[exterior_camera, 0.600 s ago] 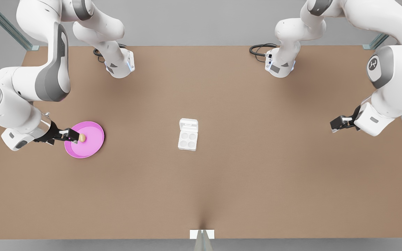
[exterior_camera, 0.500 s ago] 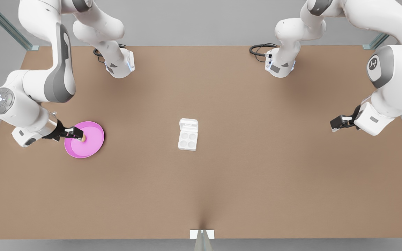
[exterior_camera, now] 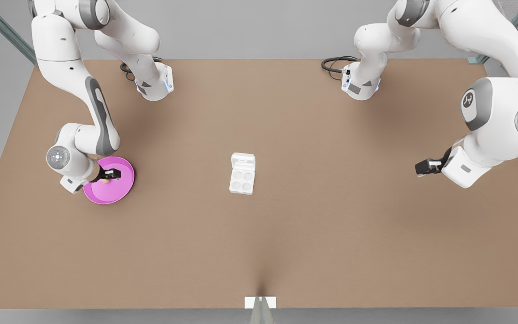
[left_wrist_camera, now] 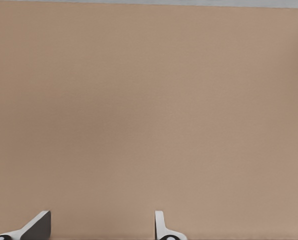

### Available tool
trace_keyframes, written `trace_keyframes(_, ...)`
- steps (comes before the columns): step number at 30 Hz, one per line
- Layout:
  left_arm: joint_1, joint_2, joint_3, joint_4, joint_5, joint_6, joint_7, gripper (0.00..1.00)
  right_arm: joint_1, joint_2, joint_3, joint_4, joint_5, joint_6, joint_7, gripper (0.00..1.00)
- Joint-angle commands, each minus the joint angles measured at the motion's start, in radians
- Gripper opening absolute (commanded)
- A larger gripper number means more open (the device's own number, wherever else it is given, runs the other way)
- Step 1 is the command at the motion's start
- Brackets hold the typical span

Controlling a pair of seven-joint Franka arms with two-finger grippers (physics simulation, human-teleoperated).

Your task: Pack egg into the box and close the box lid

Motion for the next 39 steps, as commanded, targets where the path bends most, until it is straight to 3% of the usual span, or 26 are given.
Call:
trace_keyframes(1,0.001,0.002,0.000,0.000,0.001,-0.002,0.000,1.00,-0.008,0.004,0.000,-0.005,-0.001,0.015,-0.012,1.00)
trace_keyframes(18,-0.008,0.006,0.000,-0.005,0.001,-0.011,-0.005,1.00,-0.078,0.097,0.000,-0.038,-0.002,0.127,-0.173,1.00)
trace_keyframes(20,-0.010,0.006,0.000,-0.005,0.001,-0.014,-0.003,1.00,-0.080,0.102,0.000,-0.035,-0.002,0.127,-0.173,0.77)
trace_keyframes(34,-0.016,0.012,0.000,-0.005,0.001,-0.015,-0.009,1.00,-0.080,0.112,0.000,-0.053,-0.002,0.121,-0.181,0.77)
trace_keyframes(39,-0.016,0.012,0.000,-0.005,0.003,-0.025,-0.009,1.00,-0.080,0.112,0.000,-0.052,-0.002,0.121,-0.179,0.67)
